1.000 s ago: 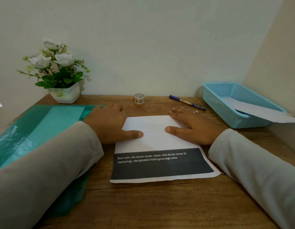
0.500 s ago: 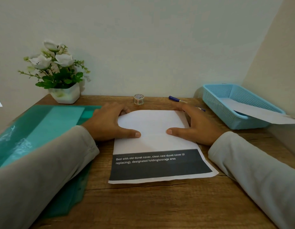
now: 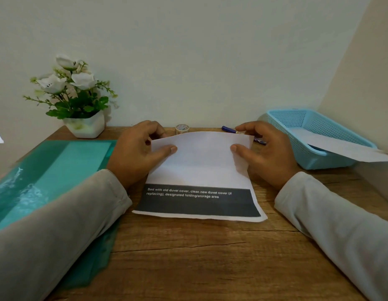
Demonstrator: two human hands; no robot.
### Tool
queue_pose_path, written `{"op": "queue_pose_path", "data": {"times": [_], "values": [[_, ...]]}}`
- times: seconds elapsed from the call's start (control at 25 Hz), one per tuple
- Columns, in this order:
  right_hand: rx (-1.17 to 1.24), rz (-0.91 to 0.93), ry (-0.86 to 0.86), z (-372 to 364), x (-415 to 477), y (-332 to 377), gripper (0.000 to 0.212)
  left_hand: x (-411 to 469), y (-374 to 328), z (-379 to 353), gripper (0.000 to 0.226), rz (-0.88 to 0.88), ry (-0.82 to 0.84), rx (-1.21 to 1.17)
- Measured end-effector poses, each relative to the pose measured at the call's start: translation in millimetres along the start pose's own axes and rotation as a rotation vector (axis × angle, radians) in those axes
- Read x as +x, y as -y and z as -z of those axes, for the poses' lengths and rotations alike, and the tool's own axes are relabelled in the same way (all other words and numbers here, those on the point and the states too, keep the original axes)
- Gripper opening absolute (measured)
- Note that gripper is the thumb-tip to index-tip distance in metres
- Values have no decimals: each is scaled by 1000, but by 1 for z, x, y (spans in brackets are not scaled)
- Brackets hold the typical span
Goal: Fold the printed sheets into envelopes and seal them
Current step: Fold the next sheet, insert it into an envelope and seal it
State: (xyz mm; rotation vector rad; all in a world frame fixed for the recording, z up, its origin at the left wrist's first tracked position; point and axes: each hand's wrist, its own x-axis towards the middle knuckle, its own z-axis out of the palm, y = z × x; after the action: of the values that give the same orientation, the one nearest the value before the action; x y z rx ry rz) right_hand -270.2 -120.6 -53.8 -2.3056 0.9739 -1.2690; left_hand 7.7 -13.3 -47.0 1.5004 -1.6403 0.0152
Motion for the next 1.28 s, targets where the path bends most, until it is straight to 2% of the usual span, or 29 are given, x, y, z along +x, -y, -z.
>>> {"op": "queue_pose_path", "data": {"times": [0.16,0.24,0.36,0.44,0.6,0.76,0.84,1.04,1.16,1.28], "values": [[-49,99,-122,-2,0,-1,14,-1,0,0,12,14,-14,-82],[-72,111,-87,-3,0,-2,12,-2,0,1,12,-1,27,-86],[-105,151,56,-4,-1,-6,8,-4,-1,1,12,3,173,-60],[-142,179,146,-5,-2,-4,15,-6,-2,-2,13,21,251,-27],[-184,142,248,-5,-5,7,37,-7,-7,-3,36,50,336,-27],[-225,27,403,-14,-5,11,33,-5,-5,-8,26,52,404,109],[-244,-24,453,-16,-5,14,33,-5,-3,-11,30,39,478,237],[-596,-21,584,-29,-9,37,53,-9,-13,-20,47,0,567,446],[-530,26,718,-38,-14,44,61,-12,-19,-25,52,-52,605,474],[-508,-5,827,-38,-10,43,70,-15,-23,-26,57,22,696,481]]}}
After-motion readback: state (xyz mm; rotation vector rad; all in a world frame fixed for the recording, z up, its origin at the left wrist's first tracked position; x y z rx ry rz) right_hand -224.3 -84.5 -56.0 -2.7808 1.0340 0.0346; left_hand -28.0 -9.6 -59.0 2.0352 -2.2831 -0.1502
